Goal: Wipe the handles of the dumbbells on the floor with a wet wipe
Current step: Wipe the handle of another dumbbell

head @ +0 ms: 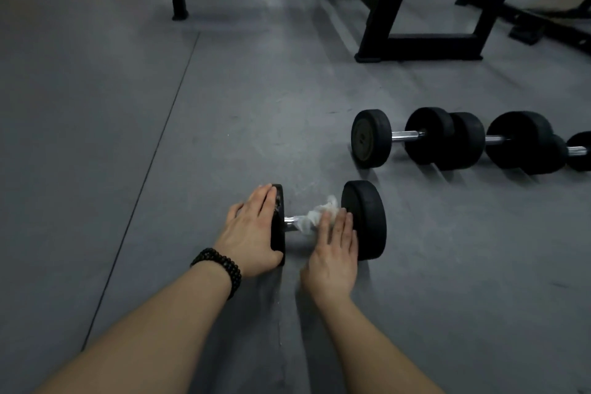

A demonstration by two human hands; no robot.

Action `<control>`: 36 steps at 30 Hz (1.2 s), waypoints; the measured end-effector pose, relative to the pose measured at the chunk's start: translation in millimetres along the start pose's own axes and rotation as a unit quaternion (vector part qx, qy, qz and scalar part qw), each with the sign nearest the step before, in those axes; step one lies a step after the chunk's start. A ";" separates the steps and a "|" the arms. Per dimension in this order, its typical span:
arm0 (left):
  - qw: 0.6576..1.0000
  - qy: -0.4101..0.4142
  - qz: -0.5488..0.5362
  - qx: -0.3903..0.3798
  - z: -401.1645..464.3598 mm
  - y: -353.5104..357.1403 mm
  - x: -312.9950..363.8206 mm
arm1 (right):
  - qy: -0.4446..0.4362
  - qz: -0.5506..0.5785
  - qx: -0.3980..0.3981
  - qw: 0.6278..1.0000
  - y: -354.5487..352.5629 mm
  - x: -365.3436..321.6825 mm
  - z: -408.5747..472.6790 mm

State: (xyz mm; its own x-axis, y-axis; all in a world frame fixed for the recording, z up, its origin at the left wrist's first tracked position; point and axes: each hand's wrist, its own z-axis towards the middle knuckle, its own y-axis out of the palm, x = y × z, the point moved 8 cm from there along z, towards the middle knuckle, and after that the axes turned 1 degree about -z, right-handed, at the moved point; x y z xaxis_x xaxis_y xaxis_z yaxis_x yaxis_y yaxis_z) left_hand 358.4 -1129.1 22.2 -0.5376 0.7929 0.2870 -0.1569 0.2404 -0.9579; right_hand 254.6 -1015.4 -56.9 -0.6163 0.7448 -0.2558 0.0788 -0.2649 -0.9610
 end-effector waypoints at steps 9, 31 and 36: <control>1.000 -0.002 0.018 -0.007 7.4 4.7 3.6 | -0.030 0.008 -0.013 0.999 2.3 -3.2 8.2; 0.997 -0.048 0.054 0.017 53.6 4.0 -11.4 | -0.234 -0.058 -0.111 0.964 15.5 -60.1 54.2; 0.998 -0.053 0.042 0.020 59.8 10.0 -14.3 | -0.071 0.000 -0.071 0.995 9.4 -34.5 65.8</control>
State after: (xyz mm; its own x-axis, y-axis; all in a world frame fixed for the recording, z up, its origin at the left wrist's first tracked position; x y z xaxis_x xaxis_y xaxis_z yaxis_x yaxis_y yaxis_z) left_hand 314.9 -1171.6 8.2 -0.6345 0.7449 0.2061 -0.1394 0.1520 -0.9785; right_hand 225.1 -1083.9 -50.3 -0.7195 0.6490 -0.2474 0.1814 -0.1682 -0.9689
